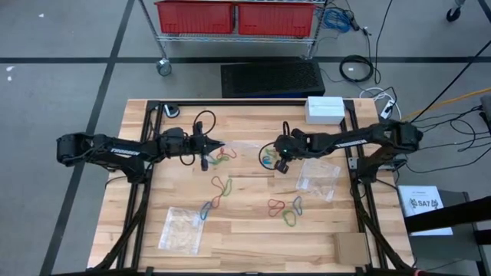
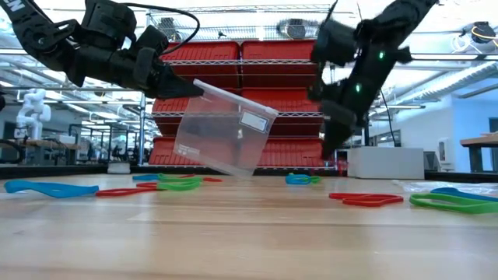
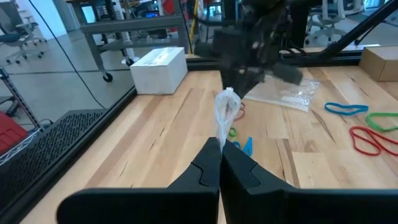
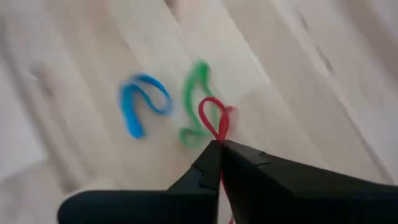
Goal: Sort rubber bands
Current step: Put the red rubber band into the zip bag
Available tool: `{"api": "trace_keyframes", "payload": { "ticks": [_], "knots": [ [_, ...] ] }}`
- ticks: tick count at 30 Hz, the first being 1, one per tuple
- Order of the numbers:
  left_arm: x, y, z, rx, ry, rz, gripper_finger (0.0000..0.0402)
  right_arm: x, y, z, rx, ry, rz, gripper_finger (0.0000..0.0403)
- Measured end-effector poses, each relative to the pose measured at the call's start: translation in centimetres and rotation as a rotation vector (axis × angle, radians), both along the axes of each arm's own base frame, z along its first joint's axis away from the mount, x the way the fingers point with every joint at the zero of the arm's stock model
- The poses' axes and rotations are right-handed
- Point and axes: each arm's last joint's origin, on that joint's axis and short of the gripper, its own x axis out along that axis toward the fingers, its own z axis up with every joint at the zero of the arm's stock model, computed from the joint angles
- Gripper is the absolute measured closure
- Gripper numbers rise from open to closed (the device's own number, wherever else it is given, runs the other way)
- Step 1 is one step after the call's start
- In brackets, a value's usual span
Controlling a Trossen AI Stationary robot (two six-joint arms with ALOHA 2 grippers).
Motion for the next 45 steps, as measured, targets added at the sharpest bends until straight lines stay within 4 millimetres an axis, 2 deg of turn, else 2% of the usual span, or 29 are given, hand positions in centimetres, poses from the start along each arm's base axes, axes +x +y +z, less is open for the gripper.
{"api": "trace_keyframes", "payload": {
  "ticks": [13,17,20,25,33,45],
  "knots": [
    [0.0,0.0,0.0,-0.003,0.0,0.0,0.0401,4.4,5.8,10.3,-0.208,-0.287,0.261,0.0403],
    [0.0,0.0,0.0,-0.004,0.0,-0.001,0.0401,4.9,6.2,12.7,-0.264,-0.337,0.293,0.0403],
    [0.0,-0.1,0.0,-0.026,-0.008,-0.02,0.0401,5.7,6.0,13.7,-0.297,-0.353,0.312,0.0403],
    [0.1,-0.2,0.2,-0.031,-0.027,-0.054,0.0401,7.7,5.4,13.1,-0.317,-0.311,0.352,0.0403],
    [0.1,-0.2,0.3,-0.03,-0.033,-0.057,0.0401,10.6,3.8,11.0,-0.29,-0.23,0.386,0.0403],
    [0.1,-0.2,0.3,-0.033,-0.033,-0.075,0.0401,11.9,1.5,9.1,-0.23,-0.163,0.376,0.0403]
  ]
}}
